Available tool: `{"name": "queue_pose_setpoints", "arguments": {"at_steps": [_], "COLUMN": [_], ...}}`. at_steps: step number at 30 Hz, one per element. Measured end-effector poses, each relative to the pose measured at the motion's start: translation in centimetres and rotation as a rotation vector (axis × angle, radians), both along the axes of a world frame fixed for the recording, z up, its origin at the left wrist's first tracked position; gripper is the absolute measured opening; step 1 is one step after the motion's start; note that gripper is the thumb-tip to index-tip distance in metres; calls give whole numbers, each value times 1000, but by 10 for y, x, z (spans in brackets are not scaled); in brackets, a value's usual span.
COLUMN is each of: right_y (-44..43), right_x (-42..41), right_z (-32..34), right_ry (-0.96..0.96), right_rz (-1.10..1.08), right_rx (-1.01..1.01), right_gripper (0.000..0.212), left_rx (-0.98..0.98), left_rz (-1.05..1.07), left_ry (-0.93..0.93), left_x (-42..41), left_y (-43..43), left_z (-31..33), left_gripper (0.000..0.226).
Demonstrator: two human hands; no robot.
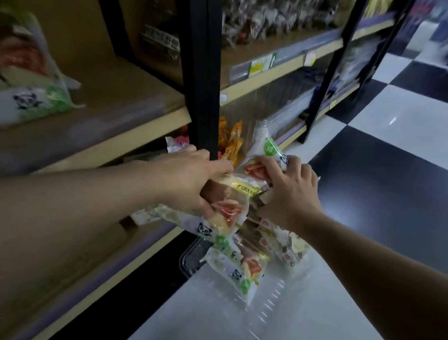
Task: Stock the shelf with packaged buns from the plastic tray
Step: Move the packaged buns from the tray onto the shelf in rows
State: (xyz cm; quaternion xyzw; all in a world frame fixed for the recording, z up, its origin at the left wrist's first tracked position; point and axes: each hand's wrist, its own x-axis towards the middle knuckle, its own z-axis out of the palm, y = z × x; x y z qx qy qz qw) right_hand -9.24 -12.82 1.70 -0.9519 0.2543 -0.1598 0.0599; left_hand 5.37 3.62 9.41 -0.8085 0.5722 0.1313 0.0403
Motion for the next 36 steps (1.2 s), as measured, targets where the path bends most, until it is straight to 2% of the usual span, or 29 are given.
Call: {"name": "queue_pose_setpoints", "arguments": {"at_steps": [6, 16, 23, 27, 31, 36], "right_y": [24, 112, 211, 269, 314, 353], "right_x": [13, 77, 146, 177, 199, 218], "right_z": [89, 205, 221, 218, 217, 223], "right_ry": [0, -23, -34, -39, -50, -111], "right_rz": [68, 240, 505, 612, 719, 794], "right_rx": [-107, -311, -445, -465, -388, -424], "right_gripper": [101, 89, 98, 91, 94, 82], "left_rx": [-135, -304, -312, -287, -264, -231], "left_rz": [40, 262, 588, 762, 912, 1071], "left_ry": [-6, -26, -82, -145, -218, -311], "left_x": [-5, 19, 29, 30, 32, 34], "left_y": [34, 149, 275, 334, 380, 430], "left_z": [81, 168, 169, 162, 160, 156], "left_gripper": [78, 75, 77, 80, 87, 91]}}
